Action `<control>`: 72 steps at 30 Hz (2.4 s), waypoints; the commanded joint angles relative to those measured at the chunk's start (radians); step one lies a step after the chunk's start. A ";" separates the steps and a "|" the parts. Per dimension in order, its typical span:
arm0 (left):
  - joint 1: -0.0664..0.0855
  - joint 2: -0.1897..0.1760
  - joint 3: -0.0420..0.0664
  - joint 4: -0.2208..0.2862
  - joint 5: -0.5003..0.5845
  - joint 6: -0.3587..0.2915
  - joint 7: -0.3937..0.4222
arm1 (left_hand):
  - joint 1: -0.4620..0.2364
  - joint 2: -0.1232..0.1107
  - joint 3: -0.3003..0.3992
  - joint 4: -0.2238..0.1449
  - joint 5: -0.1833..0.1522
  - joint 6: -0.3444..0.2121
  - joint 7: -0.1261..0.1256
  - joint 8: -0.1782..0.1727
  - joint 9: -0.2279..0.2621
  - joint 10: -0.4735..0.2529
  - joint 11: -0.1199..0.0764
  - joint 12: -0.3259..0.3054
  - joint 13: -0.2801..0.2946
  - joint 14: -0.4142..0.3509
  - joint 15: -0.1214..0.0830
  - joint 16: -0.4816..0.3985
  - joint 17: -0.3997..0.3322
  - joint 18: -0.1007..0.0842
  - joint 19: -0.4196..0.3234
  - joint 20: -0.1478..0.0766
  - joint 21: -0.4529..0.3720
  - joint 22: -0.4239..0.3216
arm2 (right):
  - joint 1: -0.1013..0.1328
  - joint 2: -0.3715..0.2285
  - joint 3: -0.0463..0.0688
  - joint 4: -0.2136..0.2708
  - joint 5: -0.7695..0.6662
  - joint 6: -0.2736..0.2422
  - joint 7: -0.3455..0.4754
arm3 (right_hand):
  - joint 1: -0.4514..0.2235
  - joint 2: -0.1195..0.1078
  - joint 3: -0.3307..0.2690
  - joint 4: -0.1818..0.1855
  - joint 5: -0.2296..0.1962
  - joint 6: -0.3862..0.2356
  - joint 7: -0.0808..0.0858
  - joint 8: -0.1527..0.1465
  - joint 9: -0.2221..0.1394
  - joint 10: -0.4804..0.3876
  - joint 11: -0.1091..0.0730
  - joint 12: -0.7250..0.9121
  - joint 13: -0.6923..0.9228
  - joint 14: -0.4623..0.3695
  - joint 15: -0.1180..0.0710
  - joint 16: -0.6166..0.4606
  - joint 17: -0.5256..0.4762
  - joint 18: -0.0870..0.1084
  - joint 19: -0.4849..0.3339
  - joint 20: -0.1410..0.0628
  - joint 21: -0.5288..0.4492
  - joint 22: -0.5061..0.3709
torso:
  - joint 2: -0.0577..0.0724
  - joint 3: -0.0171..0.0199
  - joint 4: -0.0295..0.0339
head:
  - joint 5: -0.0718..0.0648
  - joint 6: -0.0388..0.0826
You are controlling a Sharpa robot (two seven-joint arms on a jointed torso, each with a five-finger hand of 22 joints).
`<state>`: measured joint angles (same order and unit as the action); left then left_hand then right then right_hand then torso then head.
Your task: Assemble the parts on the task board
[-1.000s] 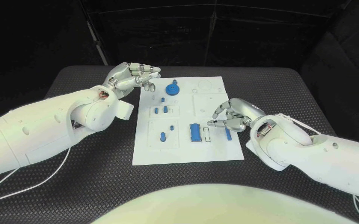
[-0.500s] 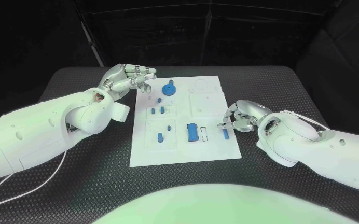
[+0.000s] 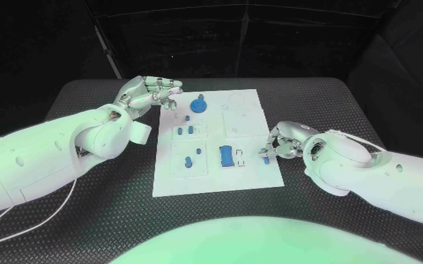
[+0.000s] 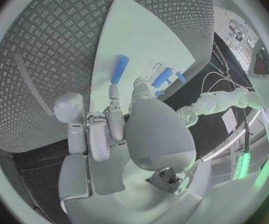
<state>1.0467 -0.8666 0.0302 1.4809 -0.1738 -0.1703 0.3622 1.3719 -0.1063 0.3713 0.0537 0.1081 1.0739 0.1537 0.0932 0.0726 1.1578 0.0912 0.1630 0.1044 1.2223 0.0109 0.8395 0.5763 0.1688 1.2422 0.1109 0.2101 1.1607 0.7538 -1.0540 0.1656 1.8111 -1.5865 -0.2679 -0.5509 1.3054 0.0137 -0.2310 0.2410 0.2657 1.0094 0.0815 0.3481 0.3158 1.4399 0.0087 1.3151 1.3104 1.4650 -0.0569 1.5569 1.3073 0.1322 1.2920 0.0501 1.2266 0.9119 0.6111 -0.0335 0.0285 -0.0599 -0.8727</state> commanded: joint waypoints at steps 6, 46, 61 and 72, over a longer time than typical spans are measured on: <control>0.001 0.000 0.001 0.002 0.005 0.010 0.005 | -0.003 0.004 -0.005 -0.001 -0.004 -0.004 0.005 -0.005 -0.001 -0.008 0.001 0.006 0.001 -0.006 0.003 -0.003 -0.002 0.012 0.002 0.004 -0.004 -0.001 | 0.000 0.008 0.000 -0.005 -0.041 0.068 -0.045 | -0.002 0.008 -0.010 0.005 0.002 0.016 -0.004 0.003 0.003 0.000 -0.008 -0.004 0.027 0.097 -0.006 -0.003 0.226 -0.011 0.002 -0.001 -0.004 0.002 | 0.002 0.0007 -0.0010 | 0.000 0.000; -0.001 -0.002 0.001 0.004 0.005 0.012 0.003 | -0.003 0.006 -0.006 -0.001 -0.004 -0.004 0.005 -0.005 -0.001 -0.011 0.002 0.008 0.002 -0.007 0.003 -0.003 -0.002 0.012 0.003 0.004 -0.006 -0.004 | -0.005 0.042 0.000 0.005 0.036 -0.031 -0.028 | 0.123 0.031 0.305 -0.081 -0.083 0.038 -0.019 -0.044 0.007 0.007 -0.024 -0.010 0.035 0.099 -0.021 0.000 0.234 -0.015 0.014 -0.018 -0.002 0.018 | 0.000 0.0008 -0.0007 | 0.003 0.000; -0.003 -0.001 0.001 0.003 0.005 0.013 0.003 | -0.003 0.006 -0.006 -0.001 -0.004 -0.004 0.005 -0.005 -0.001 -0.011 0.002 0.008 0.002 -0.007 0.003 -0.003 -0.002 0.012 0.003 0.004 -0.006 -0.004 | -0.005 0.047 0.000 0.045 0.173 -0.141 0.019 | 0.044 -0.042 0.416 -0.043 -0.027 0.053 -0.019 -0.059 0.010 0.014 -0.023 -0.003 0.044 0.101 -0.021 0.004 0.242 -0.016 0.020 -0.018 0.005 0.030 | 0.002 -0.0007 0.0001 | 0.004 0.000; -0.003 -0.001 0.001 0.005 0.005 0.015 0.001 | -0.003 0.006 -0.006 -0.001 -0.004 -0.004 0.005 -0.005 -0.001 -0.011 0.002 0.008 0.002 -0.007 0.003 -0.003 -0.002 0.012 0.003 0.004 -0.006 -0.004 | -0.004 0.095 0.000 0.010 0.200 -0.057 0.001 | -0.001 -0.068 0.447 -0.021 -0.015 0.062 -0.018 -0.061 0.015 0.016 -0.022 -0.003 0.046 0.101 -0.020 0.004 0.242 -0.016 0.020 -0.017 0.005 0.032 | 0.001 -0.0004 0.0015 | 0.006 0.000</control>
<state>1.0426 -0.8679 0.0302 1.4832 -0.1736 -0.1674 0.3602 1.3719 -0.1063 0.3714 0.0537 0.1082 1.0740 0.1537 0.0932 0.0726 1.1541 0.0948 0.1674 0.1049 1.2223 0.0108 0.8395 0.5753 0.1688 1.2421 0.1109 0.2101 1.1577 0.7479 -0.9625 0.1655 1.8226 -1.4120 -0.3595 -0.5503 1.3129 -0.0550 0.2126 0.2205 0.2490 1.0665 0.0635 0.2899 0.3297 1.4560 -0.0176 1.3074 1.3077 1.4669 -0.0775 1.5569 1.3076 0.1320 1.3027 0.0319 1.2266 0.9425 0.6124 -0.0343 0.0293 -0.0546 -0.8727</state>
